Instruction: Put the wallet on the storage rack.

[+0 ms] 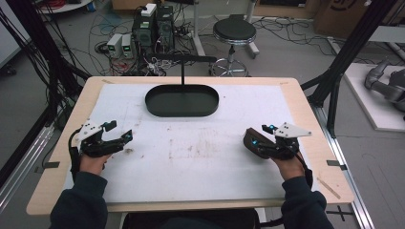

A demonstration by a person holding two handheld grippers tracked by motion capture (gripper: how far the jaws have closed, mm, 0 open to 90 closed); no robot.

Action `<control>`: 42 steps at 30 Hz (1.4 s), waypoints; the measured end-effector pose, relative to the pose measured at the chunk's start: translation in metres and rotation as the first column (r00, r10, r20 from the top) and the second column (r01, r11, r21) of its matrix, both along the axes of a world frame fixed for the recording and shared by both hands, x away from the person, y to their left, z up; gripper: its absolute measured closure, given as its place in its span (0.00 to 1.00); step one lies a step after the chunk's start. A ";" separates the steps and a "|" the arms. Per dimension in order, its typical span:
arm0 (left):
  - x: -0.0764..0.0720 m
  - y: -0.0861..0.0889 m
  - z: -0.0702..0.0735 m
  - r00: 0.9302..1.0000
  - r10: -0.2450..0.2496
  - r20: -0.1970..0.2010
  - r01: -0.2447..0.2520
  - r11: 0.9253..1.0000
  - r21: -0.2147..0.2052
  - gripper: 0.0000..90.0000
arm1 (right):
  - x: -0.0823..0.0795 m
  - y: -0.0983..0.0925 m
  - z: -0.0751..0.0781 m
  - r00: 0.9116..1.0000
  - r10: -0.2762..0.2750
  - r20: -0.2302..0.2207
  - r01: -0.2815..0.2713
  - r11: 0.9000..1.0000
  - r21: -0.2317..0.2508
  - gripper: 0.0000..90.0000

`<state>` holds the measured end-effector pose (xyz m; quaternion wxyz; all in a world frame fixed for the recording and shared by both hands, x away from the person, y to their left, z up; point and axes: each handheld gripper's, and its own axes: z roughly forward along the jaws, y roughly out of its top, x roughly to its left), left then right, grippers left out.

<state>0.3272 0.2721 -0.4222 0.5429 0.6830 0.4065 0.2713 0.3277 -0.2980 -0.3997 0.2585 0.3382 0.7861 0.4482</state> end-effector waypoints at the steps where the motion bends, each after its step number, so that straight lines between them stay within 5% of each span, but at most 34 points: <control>1: 0.000 0.000 0.000 1.000 0.000 0.000 0.000 1.000 0.001 0.25 | 0.002 -0.001 -0.002 1.000 -0.004 -0.011 0.004 1.000 -0.005 0.27; 7: -0.001 0.000 0.002 0.999 0.005 0.034 -0.005 1.000 0.010 0.24 | 0.010 -0.006 -0.021 0.991 0.006 -0.137 -0.015 0.998 -0.068 0.23; 9: -0.001 0.000 0.003 0.999 0.005 0.041 -0.006 1.000 0.007 0.24 | 0.011 -0.005 -0.022 0.987 0.019 -0.160 -0.031 0.997 -0.076 0.30; 13: -0.001 0.001 0.002 0.999 0.006 0.041 -0.006 1.000 0.010 0.24 | 0.008 -0.005 -0.018 0.987 0.059 -0.150 -0.071 0.994 -0.079 0.63; 16: -0.001 0.001 0.002 0.999 0.007 0.035 -0.007 1.000 0.012 0.23 | 0.007 -0.004 -0.013 0.985 0.070 -0.159 -0.081 0.995 -0.064 0.70; 20: -0.002 0.001 0.002 0.999 0.007 0.032 -0.008 1.000 0.014 0.24 | 0.010 0.002 -0.007 0.981 0.102 -0.166 -0.104 0.995 0.000 0.71; 27: -0.003 0.002 0.001 0.999 0.007 0.034 -0.008 1.000 0.014 0.24 | 0.024 0.025 0.009 0.981 0.137 -0.139 -0.132 0.990 0.043 0.71; 34: -0.003 0.002 0.001 0.999 0.007 0.035 -0.007 1.000 0.006 0.24 | 0.052 0.054 0.033 0.982 0.167 -0.085 -0.160 0.983 0.085 0.71; 42: -0.002 0.003 0.000 0.999 -0.001 0.032 0.001 1.000 0.001 0.24 | 0.094 0.096 0.050 0.978 0.190 -0.086 -0.182 0.978 0.099 0.71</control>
